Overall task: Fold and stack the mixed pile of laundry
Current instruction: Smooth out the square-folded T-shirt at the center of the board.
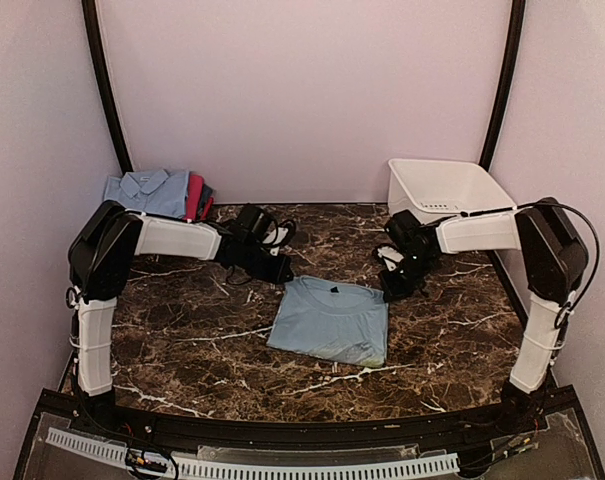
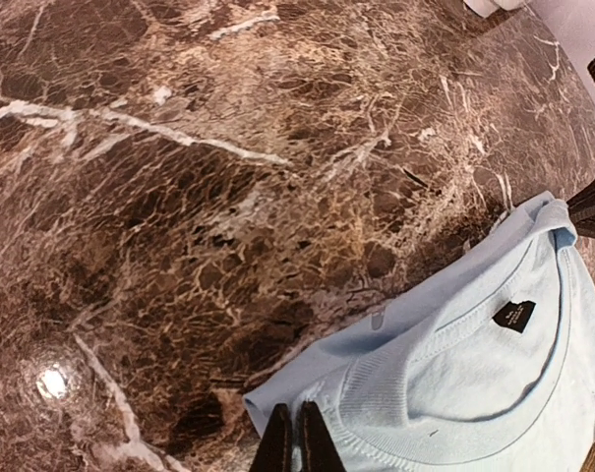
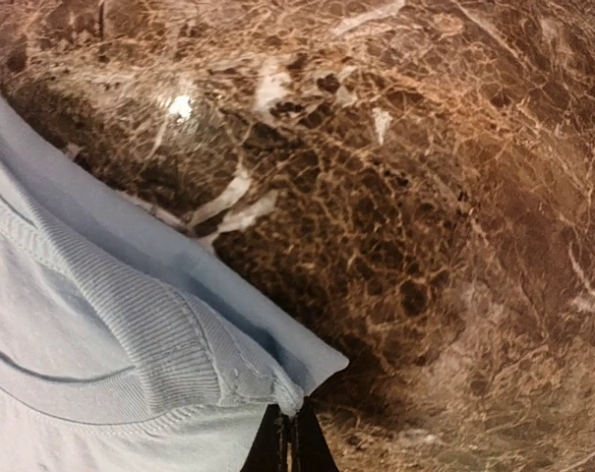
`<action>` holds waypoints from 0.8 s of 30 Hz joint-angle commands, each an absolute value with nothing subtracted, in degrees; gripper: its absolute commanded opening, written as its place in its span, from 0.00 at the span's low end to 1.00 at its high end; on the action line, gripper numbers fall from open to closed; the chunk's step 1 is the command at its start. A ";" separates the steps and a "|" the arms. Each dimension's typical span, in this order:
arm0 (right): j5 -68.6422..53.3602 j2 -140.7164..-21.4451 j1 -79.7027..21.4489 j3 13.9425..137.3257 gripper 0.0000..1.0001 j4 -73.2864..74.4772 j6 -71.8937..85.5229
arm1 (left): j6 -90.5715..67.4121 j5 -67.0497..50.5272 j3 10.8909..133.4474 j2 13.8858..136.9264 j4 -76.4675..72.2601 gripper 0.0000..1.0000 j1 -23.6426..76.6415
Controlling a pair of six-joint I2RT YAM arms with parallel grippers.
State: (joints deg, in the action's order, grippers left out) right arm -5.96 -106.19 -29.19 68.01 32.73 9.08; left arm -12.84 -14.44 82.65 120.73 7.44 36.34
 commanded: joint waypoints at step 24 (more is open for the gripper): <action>-0.20 -105.22 -56.01 83.34 0.49 32.56 8.13 | -32.81 -15.17 54.16 91.08 2.14 0.57 28.16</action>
State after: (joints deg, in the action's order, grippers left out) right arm -1.45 -100.29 -52.36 80.29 32.49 7.57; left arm -28.18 -12.19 58.13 95.44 4.14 28.80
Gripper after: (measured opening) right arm 0.489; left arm 0.566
